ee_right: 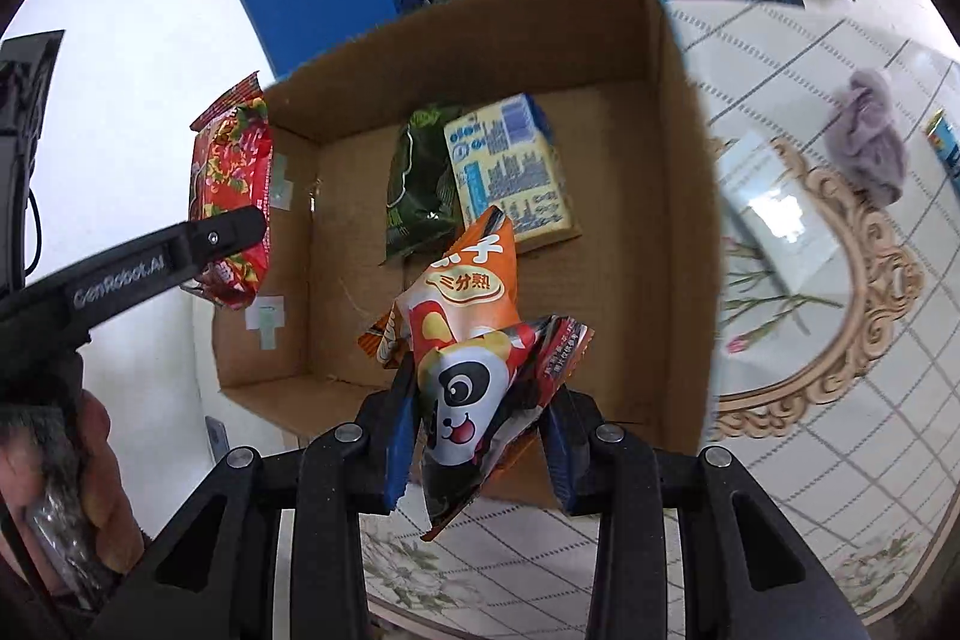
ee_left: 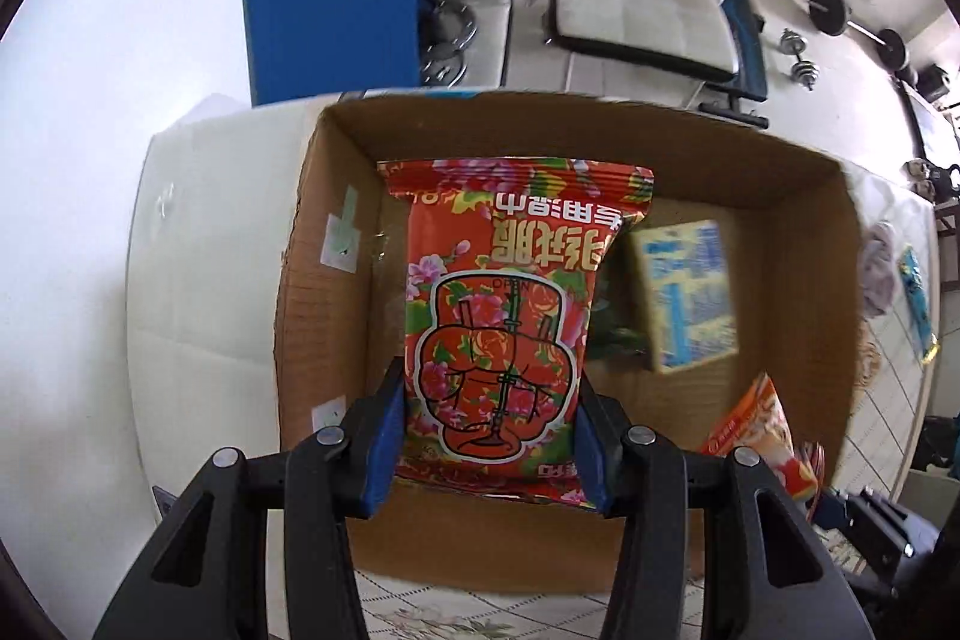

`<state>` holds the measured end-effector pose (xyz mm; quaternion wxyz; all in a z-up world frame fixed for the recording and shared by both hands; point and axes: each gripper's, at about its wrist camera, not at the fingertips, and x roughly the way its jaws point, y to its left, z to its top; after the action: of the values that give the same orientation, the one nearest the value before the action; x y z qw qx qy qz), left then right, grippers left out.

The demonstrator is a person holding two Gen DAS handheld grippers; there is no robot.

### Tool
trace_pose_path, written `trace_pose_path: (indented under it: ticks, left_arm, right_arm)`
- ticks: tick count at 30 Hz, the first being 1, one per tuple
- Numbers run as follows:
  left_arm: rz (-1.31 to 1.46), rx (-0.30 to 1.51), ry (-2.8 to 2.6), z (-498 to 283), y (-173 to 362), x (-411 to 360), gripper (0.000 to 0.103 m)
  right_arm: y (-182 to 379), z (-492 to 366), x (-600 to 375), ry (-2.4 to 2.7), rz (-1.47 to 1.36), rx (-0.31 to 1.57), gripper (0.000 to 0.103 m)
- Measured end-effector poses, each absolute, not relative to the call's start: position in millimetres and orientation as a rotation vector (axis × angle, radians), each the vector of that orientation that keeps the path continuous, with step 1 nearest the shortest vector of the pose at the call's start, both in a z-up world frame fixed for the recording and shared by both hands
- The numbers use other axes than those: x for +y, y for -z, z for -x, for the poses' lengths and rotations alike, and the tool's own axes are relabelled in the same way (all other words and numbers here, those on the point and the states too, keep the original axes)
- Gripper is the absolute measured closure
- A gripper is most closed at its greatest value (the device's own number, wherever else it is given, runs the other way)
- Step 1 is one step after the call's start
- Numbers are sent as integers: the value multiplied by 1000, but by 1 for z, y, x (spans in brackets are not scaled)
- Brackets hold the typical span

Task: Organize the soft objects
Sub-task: 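Drop the red bag and panda bag into the box, opening both tools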

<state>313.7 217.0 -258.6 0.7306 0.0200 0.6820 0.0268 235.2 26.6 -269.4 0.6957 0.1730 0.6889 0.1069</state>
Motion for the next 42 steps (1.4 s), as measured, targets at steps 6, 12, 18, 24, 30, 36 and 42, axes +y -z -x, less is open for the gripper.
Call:
trace_pose_path:
  ticks: [6, 12, 18, 24, 30, 36, 42]
  left_arm:
    - [-37, 1560, -50, -335, 294, 238, 56]
    - [-1, 1626, -41, -348, 311, 241, 55]
    - [-6, 1585, -27, -337, 292, 241, 43]
    - [-43, 1510, -22, -307, 261, 233, 18]
    - [-72, 1435, -21, -260, 234, 224, 5]
    - [-44, 1376, -45, -225, 210, 224, 5]
    - [-35, 1350, -57, -192, 189, 219, 5]
  right_arm:
    - [308, -241, 41, -193, -392, 1563, 64]
    - [313, -243, 43, -147, -362, 1576, 35]
    - [300, -241, 46, -137, -293, 1568, 30]
    - [280, -234, 43, -86, -195, 1541, 21]
    - [260, -221, 37, -29, -110, 1503, 9]
    - [229, -200, 30, -10, -70, 1462, 9]
    - [205, -174, 25, -43, -55, 1423, 9]
